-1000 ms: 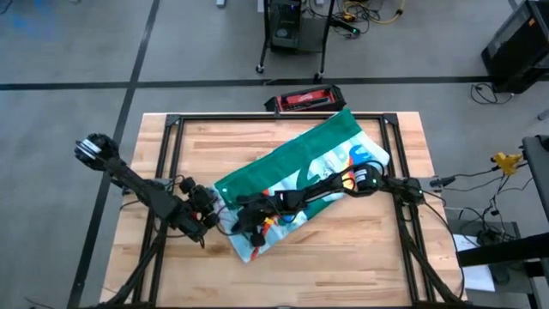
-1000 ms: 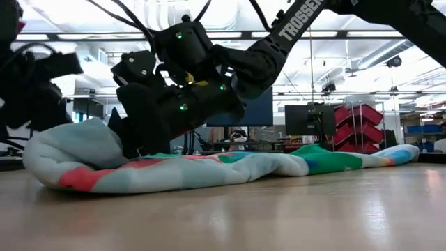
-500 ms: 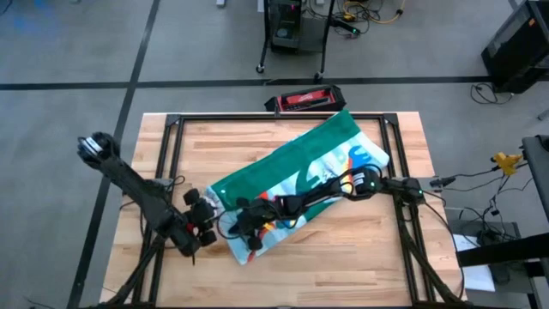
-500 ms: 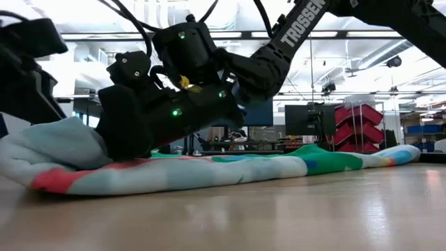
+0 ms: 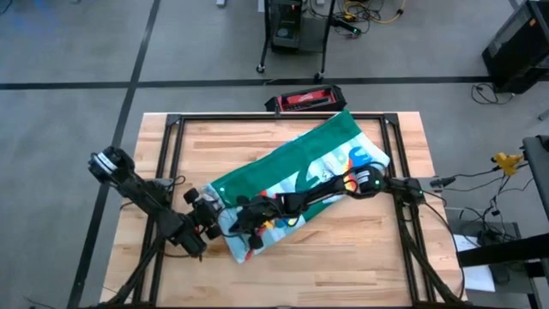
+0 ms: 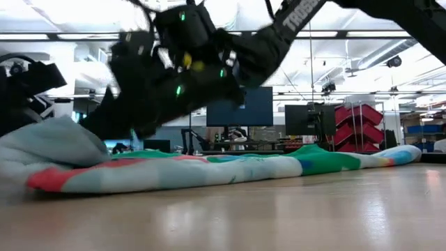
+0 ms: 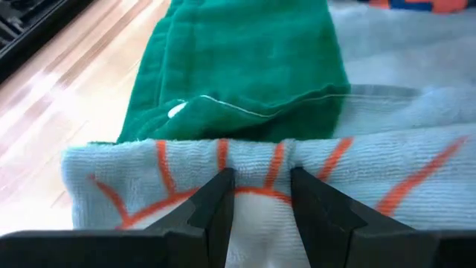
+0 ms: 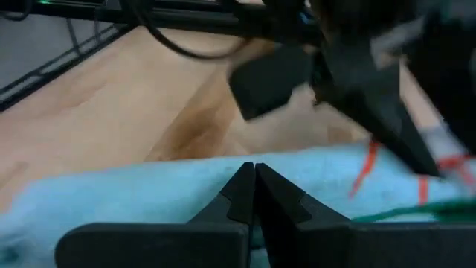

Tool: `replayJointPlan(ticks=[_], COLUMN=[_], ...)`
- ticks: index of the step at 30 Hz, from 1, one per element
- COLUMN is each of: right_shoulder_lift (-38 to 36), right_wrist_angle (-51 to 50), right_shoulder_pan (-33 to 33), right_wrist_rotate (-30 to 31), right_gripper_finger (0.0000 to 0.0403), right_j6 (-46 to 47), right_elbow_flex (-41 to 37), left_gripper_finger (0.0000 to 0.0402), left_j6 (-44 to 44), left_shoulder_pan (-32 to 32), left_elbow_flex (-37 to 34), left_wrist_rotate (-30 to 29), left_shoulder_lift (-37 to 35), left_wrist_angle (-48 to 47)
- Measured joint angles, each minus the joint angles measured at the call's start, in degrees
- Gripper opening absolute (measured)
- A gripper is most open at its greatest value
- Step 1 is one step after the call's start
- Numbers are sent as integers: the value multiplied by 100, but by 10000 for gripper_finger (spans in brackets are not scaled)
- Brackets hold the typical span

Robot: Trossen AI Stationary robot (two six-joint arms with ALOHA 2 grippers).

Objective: Roll towel
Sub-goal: Roll the multi-color dinosaur print towel

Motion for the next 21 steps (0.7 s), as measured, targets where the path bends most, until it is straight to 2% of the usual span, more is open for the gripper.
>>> replayJointPlan(ticks=[3,7,13,21], right_shoulder_lift=[-205,-153,192,367], right_wrist_angle=[-94,-191,-299,-255], right_shoulder_pan=[37,188,420,366], right_wrist_rotate=[-458,-581,-543,-579], right_gripper_finger=[0,0,0,0], right_j6=[-198,-212,-319,-318], right_elbow_flex=[8,11,10,28], left_gripper_finger=[119,119,119,119], left_j6=[-26,-45,0,85], left_shoulder_pan=[3,6,-7,-83], left_elbow_flex=[-3,-13,-11,396], left_wrist_rotate=[-12,5,65,120], left_shoulder_lift=[20,-28,-236,-1082], left_wrist_angle=[6,9,-73,-1064])
